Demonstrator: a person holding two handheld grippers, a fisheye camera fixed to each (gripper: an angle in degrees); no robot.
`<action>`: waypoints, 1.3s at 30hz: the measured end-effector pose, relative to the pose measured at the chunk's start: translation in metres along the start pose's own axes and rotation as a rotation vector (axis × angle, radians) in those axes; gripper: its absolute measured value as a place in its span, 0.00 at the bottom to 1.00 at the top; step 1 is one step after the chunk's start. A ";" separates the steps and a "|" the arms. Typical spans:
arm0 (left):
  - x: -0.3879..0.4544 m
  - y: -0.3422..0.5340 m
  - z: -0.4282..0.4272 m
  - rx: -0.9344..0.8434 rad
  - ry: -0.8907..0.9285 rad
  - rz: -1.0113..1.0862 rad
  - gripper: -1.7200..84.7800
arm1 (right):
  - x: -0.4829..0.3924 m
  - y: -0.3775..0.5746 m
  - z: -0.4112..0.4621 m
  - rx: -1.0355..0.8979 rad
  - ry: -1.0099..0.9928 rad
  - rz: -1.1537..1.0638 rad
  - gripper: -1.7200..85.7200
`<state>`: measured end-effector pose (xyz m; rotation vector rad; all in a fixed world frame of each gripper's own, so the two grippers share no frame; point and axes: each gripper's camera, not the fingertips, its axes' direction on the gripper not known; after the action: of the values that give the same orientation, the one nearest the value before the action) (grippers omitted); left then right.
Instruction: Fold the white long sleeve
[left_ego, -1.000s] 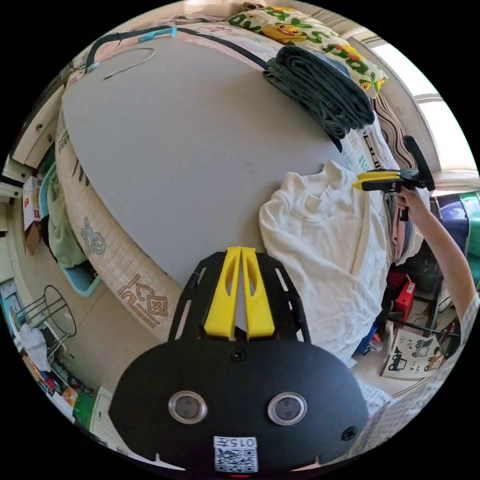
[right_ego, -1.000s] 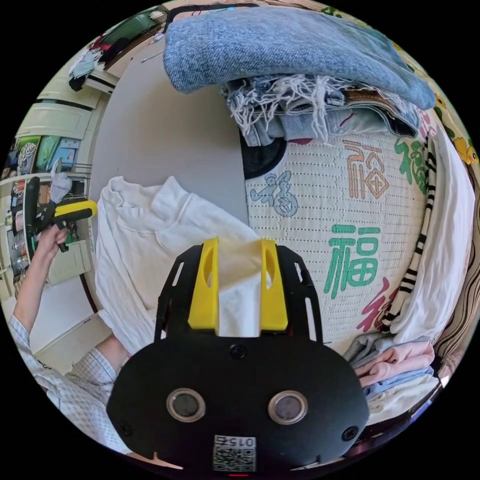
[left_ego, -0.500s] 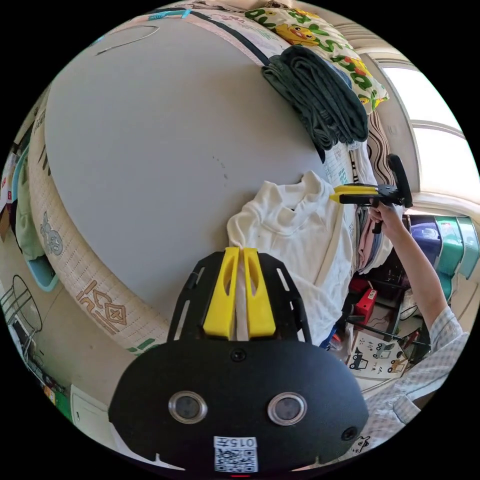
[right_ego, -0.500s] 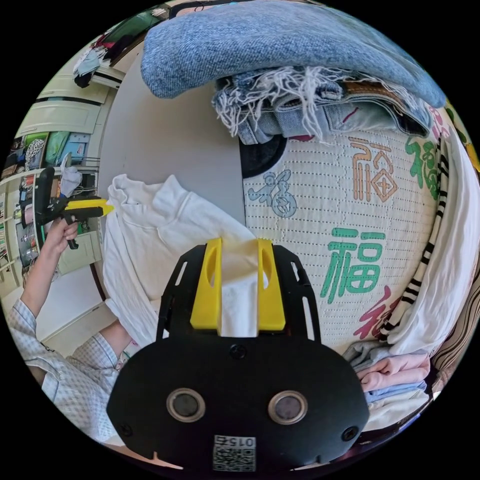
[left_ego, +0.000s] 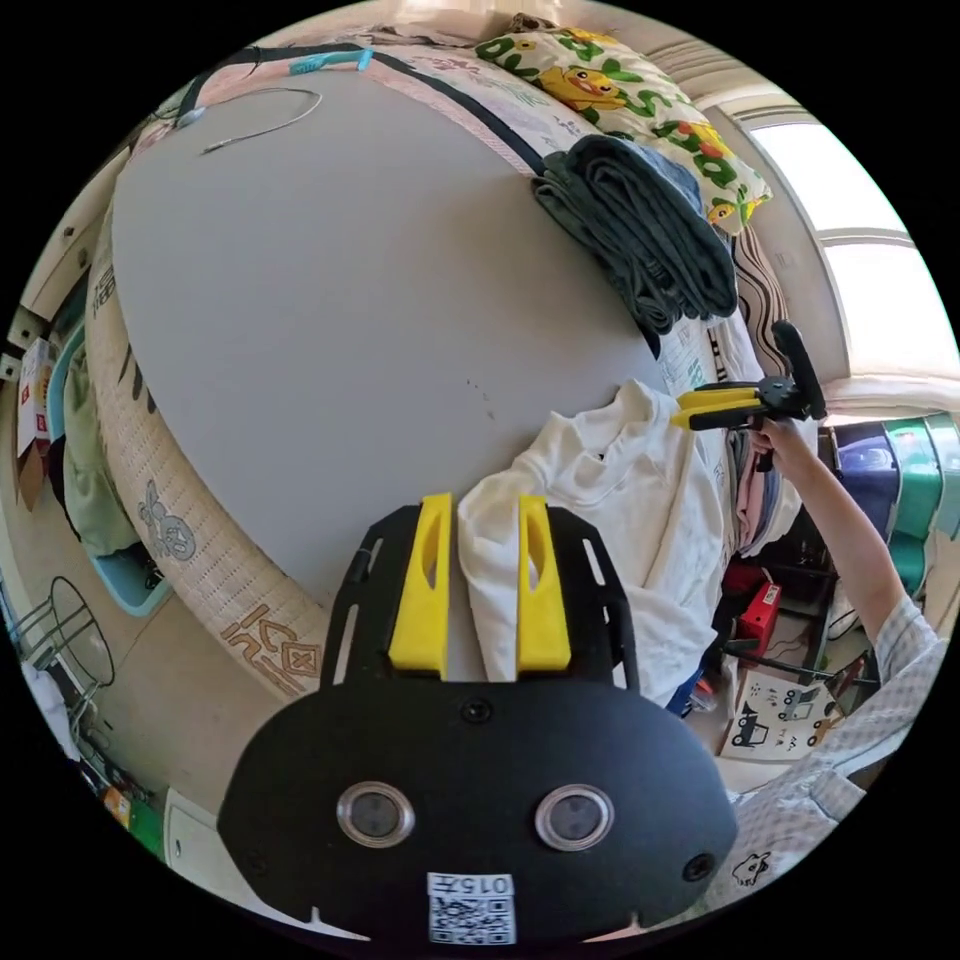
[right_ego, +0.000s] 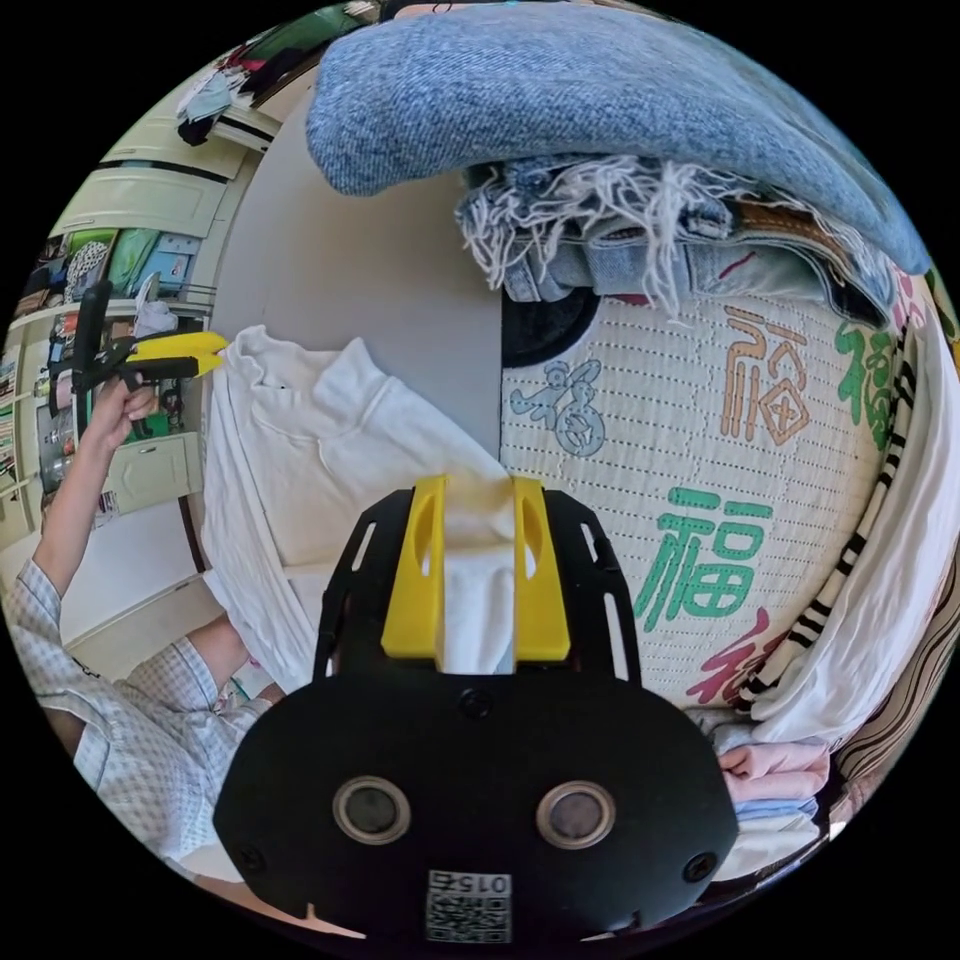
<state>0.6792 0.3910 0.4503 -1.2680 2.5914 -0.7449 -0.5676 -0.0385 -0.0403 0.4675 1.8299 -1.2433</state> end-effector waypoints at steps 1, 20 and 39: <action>0.007 -0.004 0.007 -0.046 -0.041 0.012 0.11 | 0.000 0.000 0.000 -0.004 -0.008 -0.010 0.13; 0.081 0.008 -0.122 0.249 -0.216 0.112 0.01 | -0.019 0.025 -0.170 0.272 0.191 0.011 0.01; 0.235 0.412 -0.047 0.072 0.210 0.273 0.01 | -0.067 0.386 -0.206 0.215 -0.229 0.039 0.01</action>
<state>0.2296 0.4384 0.3012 -0.8312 2.7933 -0.9493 -0.3501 0.3222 -0.1769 0.4556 1.4972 -1.4126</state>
